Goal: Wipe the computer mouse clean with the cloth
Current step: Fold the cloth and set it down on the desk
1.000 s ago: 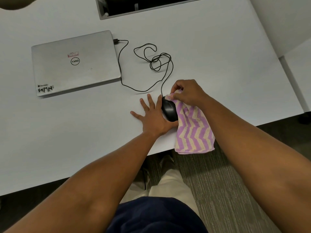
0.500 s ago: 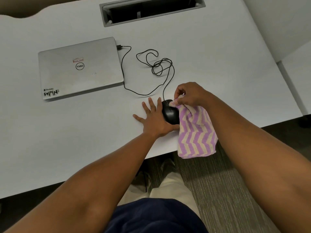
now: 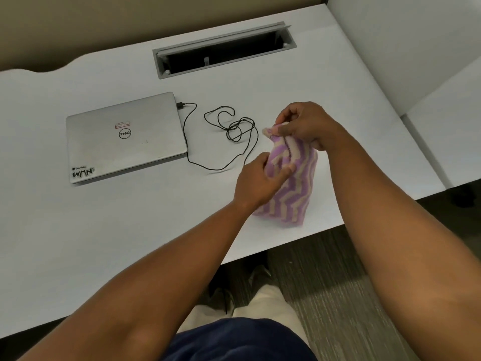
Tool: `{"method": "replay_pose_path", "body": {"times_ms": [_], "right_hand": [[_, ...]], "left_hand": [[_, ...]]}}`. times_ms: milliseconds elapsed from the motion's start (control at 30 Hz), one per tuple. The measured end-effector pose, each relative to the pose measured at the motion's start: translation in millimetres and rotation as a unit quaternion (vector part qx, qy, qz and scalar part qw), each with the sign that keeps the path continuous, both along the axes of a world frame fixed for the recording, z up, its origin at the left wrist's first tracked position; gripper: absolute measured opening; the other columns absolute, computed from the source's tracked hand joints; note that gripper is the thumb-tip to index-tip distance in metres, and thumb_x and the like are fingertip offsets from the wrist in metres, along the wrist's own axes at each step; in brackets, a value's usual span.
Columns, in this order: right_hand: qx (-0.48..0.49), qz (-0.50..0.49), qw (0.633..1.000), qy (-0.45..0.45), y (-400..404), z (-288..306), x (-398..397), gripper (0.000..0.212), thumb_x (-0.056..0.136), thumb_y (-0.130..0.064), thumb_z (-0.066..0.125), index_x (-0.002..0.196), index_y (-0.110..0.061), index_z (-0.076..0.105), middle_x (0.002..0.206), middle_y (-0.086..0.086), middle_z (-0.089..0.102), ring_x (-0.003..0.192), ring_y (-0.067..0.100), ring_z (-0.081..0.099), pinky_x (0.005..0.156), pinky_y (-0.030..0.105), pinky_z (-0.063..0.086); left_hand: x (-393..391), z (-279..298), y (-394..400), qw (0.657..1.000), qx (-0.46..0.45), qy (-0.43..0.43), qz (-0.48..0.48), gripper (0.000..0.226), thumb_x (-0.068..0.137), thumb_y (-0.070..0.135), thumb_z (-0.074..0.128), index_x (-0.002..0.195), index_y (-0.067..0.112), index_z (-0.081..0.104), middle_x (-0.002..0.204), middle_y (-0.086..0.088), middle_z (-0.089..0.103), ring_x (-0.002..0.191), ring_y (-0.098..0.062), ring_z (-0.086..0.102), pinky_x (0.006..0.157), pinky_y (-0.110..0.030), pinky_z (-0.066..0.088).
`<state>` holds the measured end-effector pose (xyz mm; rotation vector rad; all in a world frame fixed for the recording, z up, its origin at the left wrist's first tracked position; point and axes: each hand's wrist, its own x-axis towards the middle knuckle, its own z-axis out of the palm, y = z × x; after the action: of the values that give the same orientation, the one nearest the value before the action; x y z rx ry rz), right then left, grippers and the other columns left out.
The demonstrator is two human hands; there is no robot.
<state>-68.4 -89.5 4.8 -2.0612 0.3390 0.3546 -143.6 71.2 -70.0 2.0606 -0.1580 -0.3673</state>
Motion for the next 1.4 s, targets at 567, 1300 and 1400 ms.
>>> {"method": "replay_pose_path", "body": {"times_ms": [567,1300,1400], "right_hand": [[0.253,-0.268,0.914,0.171,-46.1,-31.6,-41.8,0.085,0.074,-0.085,0.044,0.117,-0.015,0.065,0.104,0.009,0.073,0.091,0.029,0.071,0.081,0.045,0.058],[0.147,-0.27,0.943,0.128,-91.8,-63.9,-10.2,0.032,0.09,-0.03,0.062,0.121,-0.02,0.056,0.103,0.002,0.065,0.09,0.022,0.066,0.072,0.034,0.058],[0.137,-0.267,0.943,0.142,-98.8,-64.2,3.2,0.031,0.082,-0.026,0.061,0.112,-0.018,0.058,0.104,0.005,0.065,0.089,0.023,0.065,0.077,0.036,0.057]], "left_hand": [[56.5,53.6,-40.5,0.906,-0.315,0.281,0.03,0.039,0.097,0.043,0.063,0.127,0.018,0.061,0.113,-0.009,0.075,0.103,-0.027,0.073,0.087,-0.043,0.059],[60.8,5.8,-59.1,0.939,-0.167,0.301,0.001,0.077,0.084,0.01,0.077,0.146,0.035,0.039,0.126,0.001,0.063,0.111,-0.024,0.064,0.078,-0.045,0.061],[64.4,-2.0,-65.1,0.942,-0.181,0.281,0.002,0.078,0.085,0.005,0.074,0.148,0.034,0.038,0.125,0.002,0.065,0.11,-0.021,0.066,0.081,-0.04,0.062]]}}
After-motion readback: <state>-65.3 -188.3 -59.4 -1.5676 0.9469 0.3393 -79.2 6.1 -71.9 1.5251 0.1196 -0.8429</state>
